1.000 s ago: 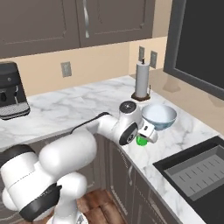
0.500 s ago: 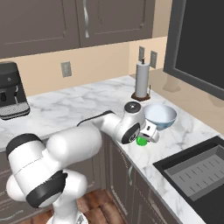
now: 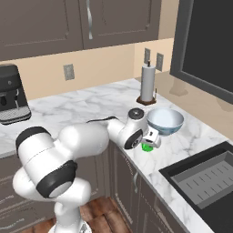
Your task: Clear the mugs and bowl far away from the sink.
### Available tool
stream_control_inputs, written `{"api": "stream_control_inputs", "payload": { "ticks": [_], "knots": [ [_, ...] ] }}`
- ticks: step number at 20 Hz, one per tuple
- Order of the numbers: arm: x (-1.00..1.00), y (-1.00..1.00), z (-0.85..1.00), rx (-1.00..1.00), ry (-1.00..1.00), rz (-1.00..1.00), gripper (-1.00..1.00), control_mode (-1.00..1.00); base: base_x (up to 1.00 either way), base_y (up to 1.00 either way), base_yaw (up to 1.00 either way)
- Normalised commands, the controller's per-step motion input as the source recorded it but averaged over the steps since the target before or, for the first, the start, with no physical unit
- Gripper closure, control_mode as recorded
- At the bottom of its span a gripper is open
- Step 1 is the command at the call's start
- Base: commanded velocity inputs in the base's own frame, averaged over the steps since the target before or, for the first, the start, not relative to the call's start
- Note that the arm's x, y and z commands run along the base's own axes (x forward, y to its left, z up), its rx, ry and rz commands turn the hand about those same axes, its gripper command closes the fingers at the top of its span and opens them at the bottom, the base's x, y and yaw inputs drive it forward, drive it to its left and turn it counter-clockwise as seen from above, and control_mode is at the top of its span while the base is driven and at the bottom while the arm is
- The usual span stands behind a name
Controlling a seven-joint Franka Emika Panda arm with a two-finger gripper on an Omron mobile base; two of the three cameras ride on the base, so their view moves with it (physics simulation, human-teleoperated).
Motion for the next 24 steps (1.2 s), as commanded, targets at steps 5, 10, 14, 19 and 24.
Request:
{"api": "stream_control_inputs", "payload": {
  "ticks": [5,10,14,19,24],
  "knots": [
    [0.29,0.03,-0.21,0.00,0.02,0.07,-1.00,-1.00,0.00,0.00,0.00],
    [0.20,0.00,-0.19,-0.01,0.01,0.06,-1.00,-1.00,0.00,0.00,0.00],
    [0.17,0.00,-0.02,0.00,0.00,0.03,-1.00,-1.00,0.00,0.00,0.00],
    [0.18,-0.03,0.00,0.00,0.00,0.03,-1.00,-1.00,0.00,0.00,0.00],
    [0.24,-0.07,-0.04,0.00,0.00,0.03,-1.00,-1.00,0.00,0.00,0.00]
  ]
}}
